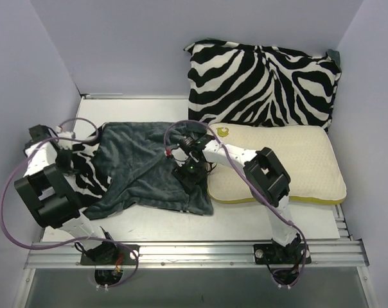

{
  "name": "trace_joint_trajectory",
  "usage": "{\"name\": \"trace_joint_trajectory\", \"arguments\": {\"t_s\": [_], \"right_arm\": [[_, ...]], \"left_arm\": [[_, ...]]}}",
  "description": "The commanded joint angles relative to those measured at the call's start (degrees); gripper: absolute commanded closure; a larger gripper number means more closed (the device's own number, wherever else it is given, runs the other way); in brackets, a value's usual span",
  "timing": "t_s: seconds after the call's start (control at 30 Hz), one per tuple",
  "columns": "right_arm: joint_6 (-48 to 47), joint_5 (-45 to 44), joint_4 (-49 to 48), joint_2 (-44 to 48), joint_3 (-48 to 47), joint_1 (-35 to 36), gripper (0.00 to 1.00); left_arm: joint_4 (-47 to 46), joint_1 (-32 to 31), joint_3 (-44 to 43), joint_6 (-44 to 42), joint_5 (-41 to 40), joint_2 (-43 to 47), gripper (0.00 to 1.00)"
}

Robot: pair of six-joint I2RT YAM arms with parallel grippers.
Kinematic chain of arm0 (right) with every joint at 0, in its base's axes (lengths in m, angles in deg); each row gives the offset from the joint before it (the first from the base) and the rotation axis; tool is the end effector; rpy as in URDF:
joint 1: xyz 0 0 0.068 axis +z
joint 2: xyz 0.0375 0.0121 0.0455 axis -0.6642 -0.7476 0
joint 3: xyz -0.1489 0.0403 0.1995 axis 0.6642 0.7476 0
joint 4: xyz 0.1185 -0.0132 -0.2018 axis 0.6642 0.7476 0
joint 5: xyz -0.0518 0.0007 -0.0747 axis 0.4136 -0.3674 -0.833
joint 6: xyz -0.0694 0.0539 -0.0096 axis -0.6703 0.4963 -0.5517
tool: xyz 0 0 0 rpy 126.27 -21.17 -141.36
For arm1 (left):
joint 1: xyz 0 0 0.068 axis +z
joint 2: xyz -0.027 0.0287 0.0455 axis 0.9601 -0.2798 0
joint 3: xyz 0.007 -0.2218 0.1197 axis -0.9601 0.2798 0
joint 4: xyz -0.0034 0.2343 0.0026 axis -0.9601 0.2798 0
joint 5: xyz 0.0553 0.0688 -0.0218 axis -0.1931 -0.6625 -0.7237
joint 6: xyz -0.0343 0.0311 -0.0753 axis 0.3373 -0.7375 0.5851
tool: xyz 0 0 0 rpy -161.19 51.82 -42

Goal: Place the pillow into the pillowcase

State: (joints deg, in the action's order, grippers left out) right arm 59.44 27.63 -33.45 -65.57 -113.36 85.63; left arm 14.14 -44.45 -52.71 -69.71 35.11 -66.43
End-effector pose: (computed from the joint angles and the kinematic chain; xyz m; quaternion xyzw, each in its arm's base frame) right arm 0.2809 0.3149 0.1257 -0.4564 0.8415 0.2536 0.1384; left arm 0.2740 0.1491 0.1595 -0.0011 0.9866 0.0545 0.1535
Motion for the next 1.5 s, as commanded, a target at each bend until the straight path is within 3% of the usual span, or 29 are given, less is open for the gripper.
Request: {"name": "trace_joint_trajectory", "arguments": {"t_s": [0.0,0.07,0.1,0.17,0.27,0.4,0.47,0.63,0.73,0.93,1.1,1.2,1.33,1.4,1.47], "right_arm": [[0.8,5.8,4.8,1.8,4.9,4.8,0.43],[1.0,6.6,5.0,4.5,5.0,7.3,0.37],[1.3,6.9,5.2,5.6,4.2,7.5,0.32],[3.0,7.6,6.0,9.9,3.3,6.1,0.2],[6.9,8.0,6.6,15.1,1.5,-1.9,0.08],[5.4,6.5,9.4,23.0,-1.3,-12.6,0.03],[-5.6,6.0,13.6,25.4,-2.6,-15.6,0.0],[-32.3,-1.5,18.6,26.1,-1.5,-23.7,0.0],[-41.9,4.2,21.2,21.8,-5.6,-30.3,0.0],[-59.3,12.1,23.9,15.0,-7.3,-31.7,0.0],[-63.9,14.3,23.9,9.6,-5.0,-28.7,0.0],[-65.8,11.3,21.7,8.3,2.3,-25.7,0.0],[-63.0,7.6,10.9,7.4,11.6,-24.8,0.0],[-60.1,6.1,10.1,5.0,10.7,-23.7,0.01],[-56.1,1.6,10.6,1.5,7.6,-22.3,0.09]], "left_arm": [[-0.8,3.3,-10.3,-4.3,-4.1,1.1,1.0],[0.2,3.7,-14.0,-5.7,-4.9,1.7,1.0],[1.3,3.6,-14.9,-6.4,-4.8,2.0,0.94],[3.2,3.2,-16.2,-7.2,-1.4,3.7,0.61],[6.4,2.6,-16.8,-6.8,7.7,8.3,0.26],[9.0,0.1,-14.2,-5.1,18.3,14.9,0.12],[12.0,-1.8,-12.5,-6.5,25.0,17.9,0.09],[16.0,-10.0,-10.3,-7.4,28.8,20.9,0.06],[16.1,-11.2,-9.6,-4.7,33.4,20.9,0.03],[16.4,-12.0,-8.5,0.1,37.7,21.0,0.02],[16.4,-12.6,-6.9,1.2,36.7,23.0,0.03],[16.3,-12.9,-4.7,2.0,35.6,24.9,0.03],[16.2,-14.2,-1.3,3.1,34.5,28.2,0.03],[15.7,-14.6,0.0,3.4,33.8,29.0,0.03],[15.7,-15.2,0.0,3.3,33.1,29.4,0.02]]}}
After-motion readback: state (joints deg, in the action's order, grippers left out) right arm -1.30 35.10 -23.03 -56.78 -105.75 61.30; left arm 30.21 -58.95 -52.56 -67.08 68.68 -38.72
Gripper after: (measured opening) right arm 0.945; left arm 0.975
